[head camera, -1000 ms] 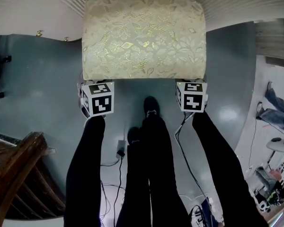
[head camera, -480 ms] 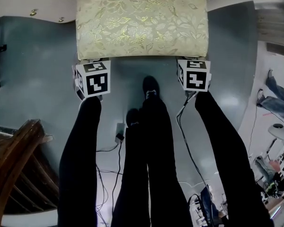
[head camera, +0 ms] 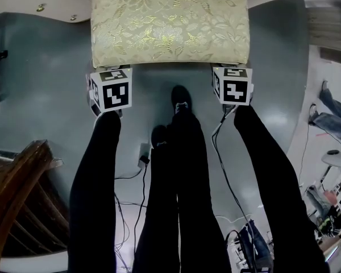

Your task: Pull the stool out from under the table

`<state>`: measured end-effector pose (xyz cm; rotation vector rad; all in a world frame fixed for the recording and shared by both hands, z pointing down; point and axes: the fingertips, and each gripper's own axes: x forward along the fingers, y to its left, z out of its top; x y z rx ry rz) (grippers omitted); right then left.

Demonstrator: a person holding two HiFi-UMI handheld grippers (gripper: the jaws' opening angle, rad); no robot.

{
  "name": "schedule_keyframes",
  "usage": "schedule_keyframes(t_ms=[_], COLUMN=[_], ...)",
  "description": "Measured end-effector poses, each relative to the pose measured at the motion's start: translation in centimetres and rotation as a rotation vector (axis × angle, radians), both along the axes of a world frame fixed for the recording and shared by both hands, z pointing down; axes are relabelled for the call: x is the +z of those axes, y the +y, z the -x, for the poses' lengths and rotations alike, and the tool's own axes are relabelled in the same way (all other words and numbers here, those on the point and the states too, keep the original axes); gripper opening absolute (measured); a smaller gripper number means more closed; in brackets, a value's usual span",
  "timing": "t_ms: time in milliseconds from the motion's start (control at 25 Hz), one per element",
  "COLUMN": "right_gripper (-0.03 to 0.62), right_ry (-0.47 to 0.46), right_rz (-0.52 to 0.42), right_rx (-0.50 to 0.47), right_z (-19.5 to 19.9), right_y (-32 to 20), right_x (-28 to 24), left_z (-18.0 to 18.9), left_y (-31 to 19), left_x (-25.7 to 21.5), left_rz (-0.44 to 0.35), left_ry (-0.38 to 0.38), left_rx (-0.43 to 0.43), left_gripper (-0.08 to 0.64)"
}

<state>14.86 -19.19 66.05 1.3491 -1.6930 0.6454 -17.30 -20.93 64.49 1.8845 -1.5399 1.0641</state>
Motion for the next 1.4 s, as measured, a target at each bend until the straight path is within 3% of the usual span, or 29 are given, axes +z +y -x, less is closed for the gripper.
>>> schedule_keyframes(t_ms=[1080, 1280, 1400], right_gripper=[0.285, 0.285, 0.284], right_ry=[-0.014, -0.083, -0.097], right_rz=[-0.016, 0.058, 0.106], right_rx=[0.014, 0.196, 0.226], right_z=[0.1, -1.4, -1.7], right_y=[0.2, 3.6, 6.2], right_x=[-0.2, 0.7, 1.2], left_z=[0.1, 0.6, 0.8], left_y=[0.6, 2.3, 3.3], left_x=[0.2, 0.6, 0.5], left_rz=[0.011, 0.04, 0.061], left_ry=[-0.018, -0.009, -0.01], left_rx=[-0.024, -0.076, -0.093], left_gripper=[0.33, 0.33, 0.328])
